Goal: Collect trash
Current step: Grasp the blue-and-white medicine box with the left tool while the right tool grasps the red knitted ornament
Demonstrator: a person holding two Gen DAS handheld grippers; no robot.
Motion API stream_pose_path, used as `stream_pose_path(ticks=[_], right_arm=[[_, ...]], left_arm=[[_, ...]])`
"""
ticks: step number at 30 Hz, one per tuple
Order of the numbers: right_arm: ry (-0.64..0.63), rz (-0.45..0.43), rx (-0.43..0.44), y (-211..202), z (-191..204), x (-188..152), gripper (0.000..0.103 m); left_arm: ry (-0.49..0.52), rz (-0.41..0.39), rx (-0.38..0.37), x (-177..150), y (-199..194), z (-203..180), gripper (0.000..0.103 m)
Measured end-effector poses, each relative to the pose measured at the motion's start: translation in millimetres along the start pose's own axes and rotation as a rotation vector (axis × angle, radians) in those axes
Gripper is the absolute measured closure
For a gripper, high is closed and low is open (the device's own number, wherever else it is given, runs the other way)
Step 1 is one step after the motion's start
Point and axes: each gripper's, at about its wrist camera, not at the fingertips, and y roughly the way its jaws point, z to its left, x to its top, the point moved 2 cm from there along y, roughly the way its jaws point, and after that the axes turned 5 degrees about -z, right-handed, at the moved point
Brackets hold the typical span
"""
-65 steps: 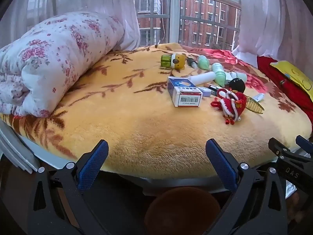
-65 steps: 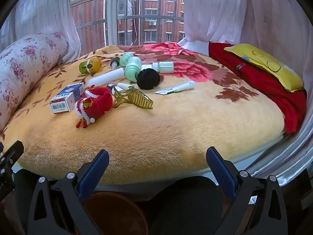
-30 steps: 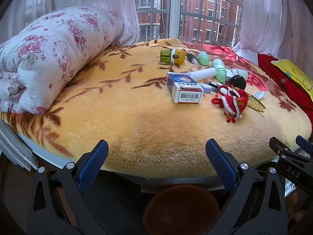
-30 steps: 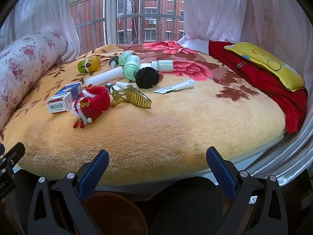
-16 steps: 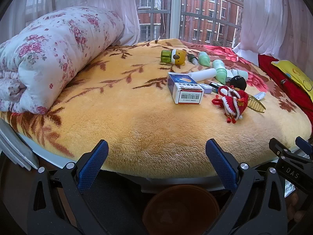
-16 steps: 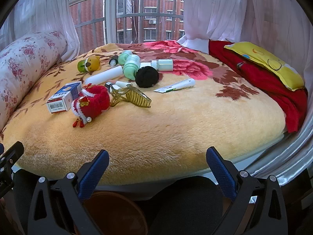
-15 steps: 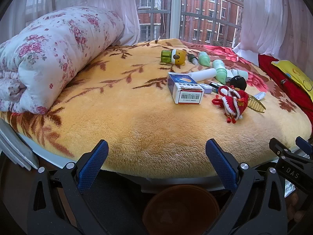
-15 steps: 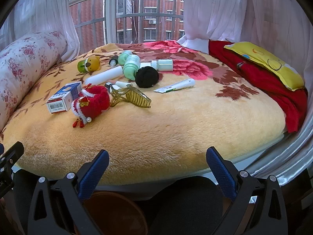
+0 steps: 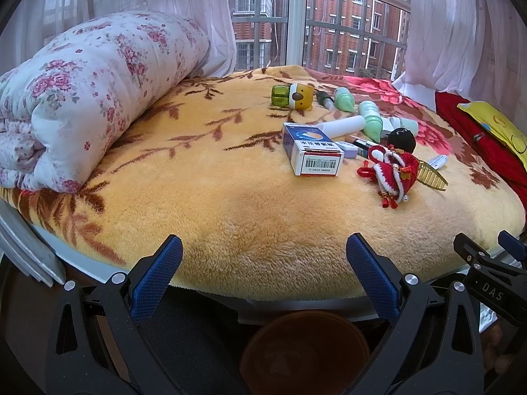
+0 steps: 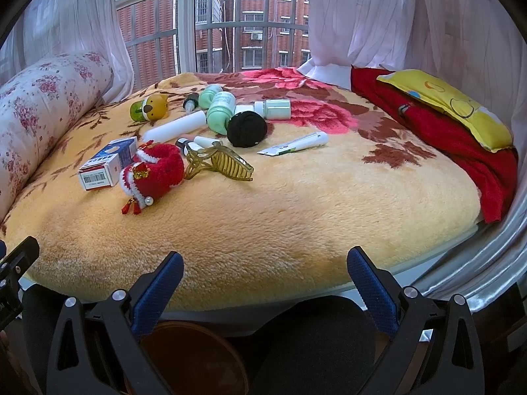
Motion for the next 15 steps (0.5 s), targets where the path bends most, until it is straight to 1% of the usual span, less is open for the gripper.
stream_pose_path(ticks=[3,8,11,15], right_arm=[[0.000,-0.004,-0.006,-1.0,-3.6,1.2,0.005],[0.019,-0.008,-0.022,0.6,-17.1,5.2,0.005],[0.025,-0.007,-0.026,4.5,-24.5,8.2,0.005],[0.021,-0.004,-0.027,12.0,-31.8,11.4,0.005]], left_arm=[[0.001,-0.004,-0.012,4.4,-0.3,-2.4,0.006],[-0.003,-0.022,-0.031,32.6,7.7,-15.0,0.006],[-0.014,-0.017,-0.033,54.1,25.9,-24.8,0.006],[0.000,0.018,-0.024,75.8,60.8,-41.3,0.006]])
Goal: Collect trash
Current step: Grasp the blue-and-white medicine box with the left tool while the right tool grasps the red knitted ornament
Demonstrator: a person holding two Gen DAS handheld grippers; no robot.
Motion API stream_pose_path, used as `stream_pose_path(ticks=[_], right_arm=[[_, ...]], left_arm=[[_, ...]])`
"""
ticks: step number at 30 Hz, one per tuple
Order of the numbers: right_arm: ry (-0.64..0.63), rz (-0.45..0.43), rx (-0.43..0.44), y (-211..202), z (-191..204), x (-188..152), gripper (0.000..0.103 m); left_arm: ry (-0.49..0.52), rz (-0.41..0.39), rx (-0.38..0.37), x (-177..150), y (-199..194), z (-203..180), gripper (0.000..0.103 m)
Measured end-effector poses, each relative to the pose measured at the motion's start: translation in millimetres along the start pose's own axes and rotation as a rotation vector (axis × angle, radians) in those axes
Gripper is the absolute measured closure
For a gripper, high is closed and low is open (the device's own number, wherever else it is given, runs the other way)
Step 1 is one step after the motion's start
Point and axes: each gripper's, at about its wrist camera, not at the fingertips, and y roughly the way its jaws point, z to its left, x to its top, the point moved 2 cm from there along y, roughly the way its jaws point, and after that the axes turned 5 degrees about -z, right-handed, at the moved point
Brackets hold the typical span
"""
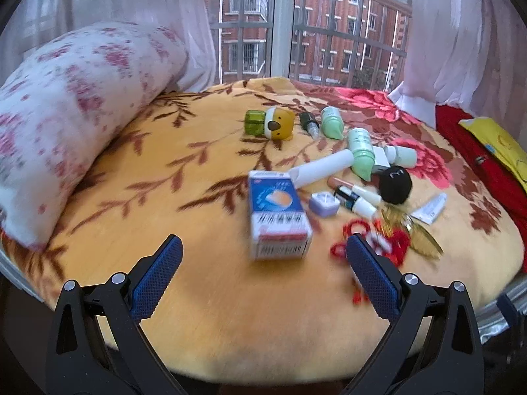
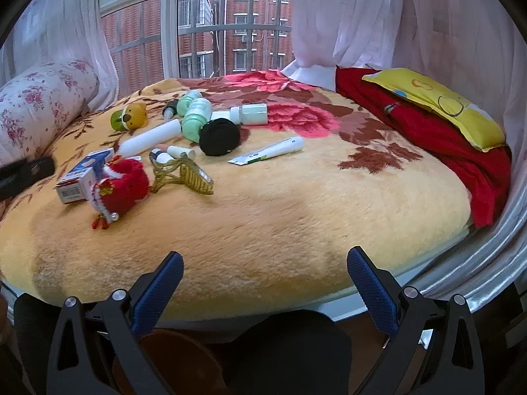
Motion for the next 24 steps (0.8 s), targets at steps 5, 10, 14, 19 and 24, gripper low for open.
stream_pose_path(ticks=[5,10,14,19,24], right_arm=[[-0.008,0.019,0.008,14.0,-5.3,4.5,0.005],[-0.007,0.035,0.023,24.5,-8.4,8.4,0.005],[-0.003,0.046,0.034,33.1,-10.4,11.9,0.005],[-0.007,0.066,0.048,44.3,-10.1,14.9,0.005],[-0.010,0.065,0.055,44.1,-9.7,22.5,0.005]], left_arm=[[-0.011,0.103,-0.009,14.6,50.5,-6.4,0.006],[-0.051,0.225,-0.010,18.4,99.0,3.0,0.006],[-0.070,0.302,0.000,16.5,128.5,8.7,0.006],[-0.034,0.293,0.060,15.8,137.0,8.9,0.035],[-0.001,0.226,0.063,12.0,117.7,14.8,0.054]])
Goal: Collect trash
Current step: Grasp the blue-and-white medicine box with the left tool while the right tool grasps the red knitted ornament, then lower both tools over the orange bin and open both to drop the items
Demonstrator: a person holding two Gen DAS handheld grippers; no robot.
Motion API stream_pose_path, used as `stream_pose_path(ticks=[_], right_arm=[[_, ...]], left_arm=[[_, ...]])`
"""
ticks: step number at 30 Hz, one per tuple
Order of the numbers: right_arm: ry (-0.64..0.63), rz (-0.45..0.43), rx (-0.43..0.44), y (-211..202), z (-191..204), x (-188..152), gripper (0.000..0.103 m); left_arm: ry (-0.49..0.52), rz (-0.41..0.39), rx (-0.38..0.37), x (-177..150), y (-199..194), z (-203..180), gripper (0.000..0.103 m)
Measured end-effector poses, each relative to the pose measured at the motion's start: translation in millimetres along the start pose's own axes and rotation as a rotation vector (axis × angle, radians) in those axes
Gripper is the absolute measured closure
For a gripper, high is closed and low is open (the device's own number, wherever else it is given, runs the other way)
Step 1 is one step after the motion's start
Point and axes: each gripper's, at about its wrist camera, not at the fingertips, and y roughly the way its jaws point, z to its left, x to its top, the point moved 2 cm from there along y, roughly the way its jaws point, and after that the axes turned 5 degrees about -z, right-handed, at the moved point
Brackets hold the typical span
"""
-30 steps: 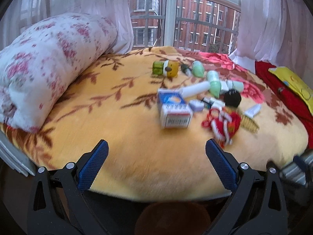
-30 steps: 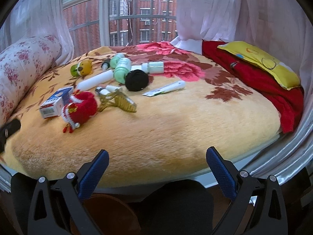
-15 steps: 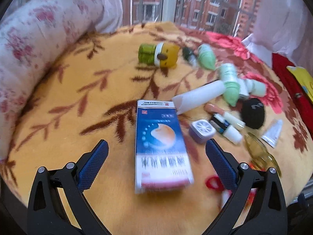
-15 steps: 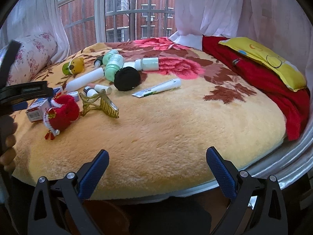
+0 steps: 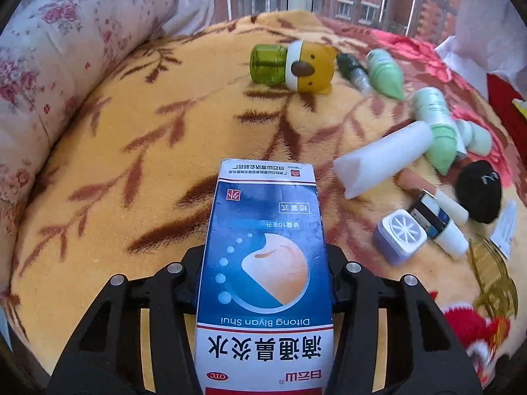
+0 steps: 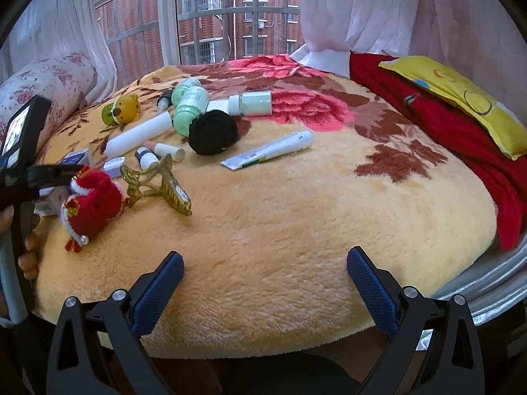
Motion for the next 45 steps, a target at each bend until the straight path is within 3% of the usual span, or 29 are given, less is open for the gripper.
stream_pose_path(ticks=[4,9,13,18,26,28,30,32,36,45], right_arm=[[-0.019,-0.013,0.036,-8.0,8.0,10.0,0.005],[-0.078,-0.059,0.157,-23.6,44.8,19.2,0.005],[-0.127,-0.075,0.235,-26.6,86.7,15.9,0.005],[-0.082,-0.041,0.317,-19.5,115.0,14.4,0.005],[-0.054,-0.005,0.312,5.4,149.1,17.5,0.005],[-0.073,-0.003,0.278,14.3,155.7,18.2,0.013],[-0.093,0.011,0.243,24.0,160.9,17.0,0.043],[-0.092,0.028,0.234,32.0,160.5,15.4,0.045],[-0.057,0.003,0.247,32.4,152.5,17.7,0.080],[-0.039,-0.027,0.321,19.6,139.0,17.1,0.088]], left_arm=[[-0.009,-0.128,-0.024,-10.5,-51.5,19.5,0.054],[0.004,-0.235,-0.030,-45.4,-115.9,44.7,0.054],[-0.036,-0.247,-0.009,-72.1,-137.0,66.3,0.054],[-0.056,-0.249,-0.006,-95.8,-145.0,82.2,0.053],[-0.096,-0.239,-0.021,-107.6,-141.3,103.4,0.053],[-0.104,-0.234,-0.026,-109.3,-139.1,106.5,0.053],[-0.107,-0.229,-0.029,-111.2,-137.1,107.9,0.053],[-0.107,-0.224,-0.032,-112.5,-134.9,107.1,0.053],[-0.102,-0.217,-0.032,-116.8,-131.2,103.8,0.053],[-0.074,-0.214,-0.044,-126.3,-128.7,87.6,0.053]])
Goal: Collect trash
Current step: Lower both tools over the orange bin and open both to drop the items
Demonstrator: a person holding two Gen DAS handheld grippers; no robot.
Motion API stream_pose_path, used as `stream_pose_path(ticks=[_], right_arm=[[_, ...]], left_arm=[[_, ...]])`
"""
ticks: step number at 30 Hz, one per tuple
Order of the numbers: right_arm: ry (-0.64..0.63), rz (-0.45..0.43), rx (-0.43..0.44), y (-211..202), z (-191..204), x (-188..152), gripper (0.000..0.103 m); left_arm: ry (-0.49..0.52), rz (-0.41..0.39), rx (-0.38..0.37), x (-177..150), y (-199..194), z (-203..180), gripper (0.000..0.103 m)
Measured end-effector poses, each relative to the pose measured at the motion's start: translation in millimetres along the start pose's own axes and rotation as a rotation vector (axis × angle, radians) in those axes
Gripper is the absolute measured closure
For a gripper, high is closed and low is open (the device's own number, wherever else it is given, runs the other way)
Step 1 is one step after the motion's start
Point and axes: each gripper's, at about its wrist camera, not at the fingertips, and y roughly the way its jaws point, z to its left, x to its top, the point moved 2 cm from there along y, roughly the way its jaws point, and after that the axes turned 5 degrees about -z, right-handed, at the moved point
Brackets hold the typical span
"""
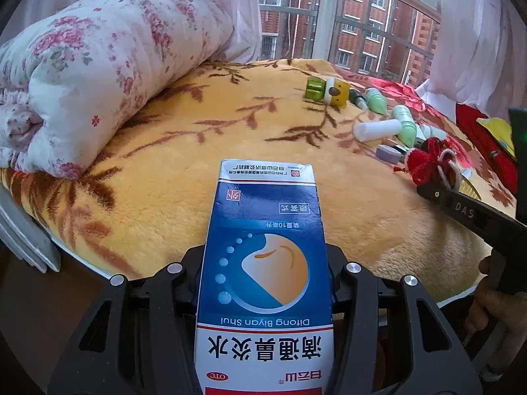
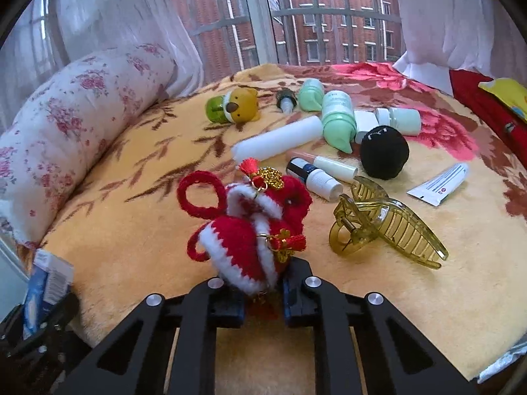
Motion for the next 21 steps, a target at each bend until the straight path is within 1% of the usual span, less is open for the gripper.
stream_pose_path(ticks=[4,7,9,12,15,18,21], right_arm=[[-0.023,-0.033,0.023,-22.5,2.0,-2.3,0.088],[-0.058,-0.046,0.010,-42.5,-0.3,-7.2,0.088],[-0.069,-0.041,0.001,-57.0,-5.4,-14.2,0.088],[-0.084,-0.014,-0.006,-78.0,-12.6,-29.8,0.088],[-0.081,0.012,-0.009,-98.7,-19.7,-50.2,0.088],[-0.061,0.023,-0.007,-113.9,-24.5,-70.2,0.088],[-0.077,0.064,-0.014,-118.3,-23.6,-96.2,0.088]], left_arm=[[0.022,-0.002,-0.010,0.0,-2.1,-9.8,0.053],[0.032,-0.006,-0.009,0.7,-5.7,-15.3,0.053],[0.039,-0.007,-0.017,0.1,-12.1,-19.7,0.053],[0.081,-0.012,-0.024,-5.8,-23.8,-29.2,0.053],[0.125,-0.007,-0.037,-20.7,-36.0,-39.0,0.053],[0.154,0.024,-0.053,-41.5,-44.3,-44.7,0.053],[0.199,0.060,-0.051,-65.9,-48.9,-49.6,0.053]])
